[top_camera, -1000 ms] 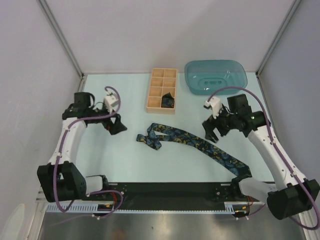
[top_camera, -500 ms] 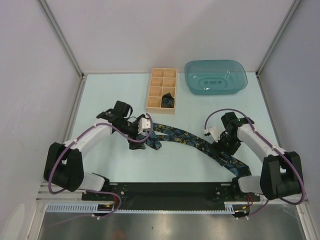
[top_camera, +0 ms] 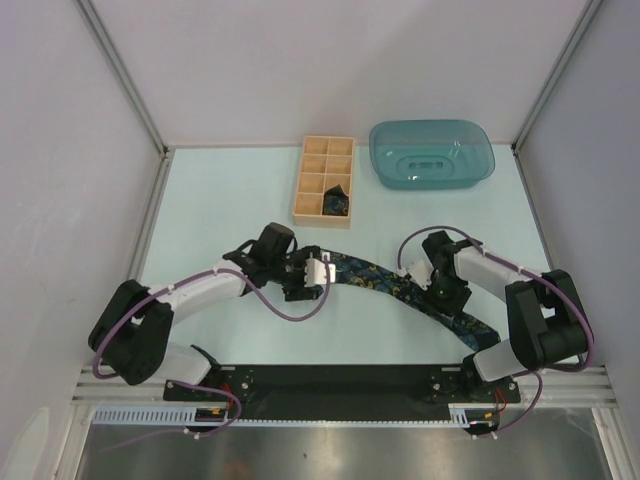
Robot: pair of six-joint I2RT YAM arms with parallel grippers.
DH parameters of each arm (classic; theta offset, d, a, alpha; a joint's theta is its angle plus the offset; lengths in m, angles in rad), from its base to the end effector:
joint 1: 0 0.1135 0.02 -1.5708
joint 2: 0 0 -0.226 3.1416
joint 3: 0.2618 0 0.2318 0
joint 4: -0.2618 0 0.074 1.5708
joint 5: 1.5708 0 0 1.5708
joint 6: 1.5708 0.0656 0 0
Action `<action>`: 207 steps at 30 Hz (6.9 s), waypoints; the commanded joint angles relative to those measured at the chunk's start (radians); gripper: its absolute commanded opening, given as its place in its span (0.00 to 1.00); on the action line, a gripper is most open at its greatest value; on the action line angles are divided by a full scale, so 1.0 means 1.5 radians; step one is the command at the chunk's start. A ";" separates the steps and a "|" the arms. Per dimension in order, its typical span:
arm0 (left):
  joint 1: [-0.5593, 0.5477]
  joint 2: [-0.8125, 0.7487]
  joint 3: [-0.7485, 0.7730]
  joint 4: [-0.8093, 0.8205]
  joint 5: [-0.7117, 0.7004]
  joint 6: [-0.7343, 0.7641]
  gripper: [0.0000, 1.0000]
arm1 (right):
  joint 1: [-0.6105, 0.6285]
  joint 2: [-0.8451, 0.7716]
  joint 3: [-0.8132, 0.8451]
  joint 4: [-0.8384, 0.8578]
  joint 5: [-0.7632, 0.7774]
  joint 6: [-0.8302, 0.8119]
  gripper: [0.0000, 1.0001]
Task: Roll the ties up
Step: Flatten out the tie at the center of the board, then roll the tie at the center of the board.
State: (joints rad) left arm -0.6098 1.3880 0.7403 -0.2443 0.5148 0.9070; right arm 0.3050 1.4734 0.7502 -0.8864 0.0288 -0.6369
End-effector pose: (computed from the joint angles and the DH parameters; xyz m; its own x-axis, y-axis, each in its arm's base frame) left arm 0.2077 -0.1845 0.1464 0.1991 0.6972 -0.6887 0.9658 -0.0206 0.2584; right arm 0.1915 0.0583 0.0958 -0.5871 -0.8081 0.0483 -0.8090 0.5878 -0.0001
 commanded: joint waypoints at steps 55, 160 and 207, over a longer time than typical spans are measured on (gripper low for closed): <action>0.361 0.016 0.124 -0.356 0.021 0.423 0.87 | -0.092 0.048 0.076 0.164 -0.050 -0.370 0.03; 0.353 0.262 0.278 -0.424 -0.037 0.321 0.68 | -0.162 0.034 0.213 0.118 -0.174 -0.422 0.61; 0.569 0.142 0.130 -0.410 0.135 0.475 0.74 | 0.345 0.592 0.665 0.626 -0.423 0.758 0.27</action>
State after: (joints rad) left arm 0.2371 1.6070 0.9558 -0.8814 0.6830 1.5726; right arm 0.8047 2.3440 1.6817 -0.0017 -0.6159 0.4828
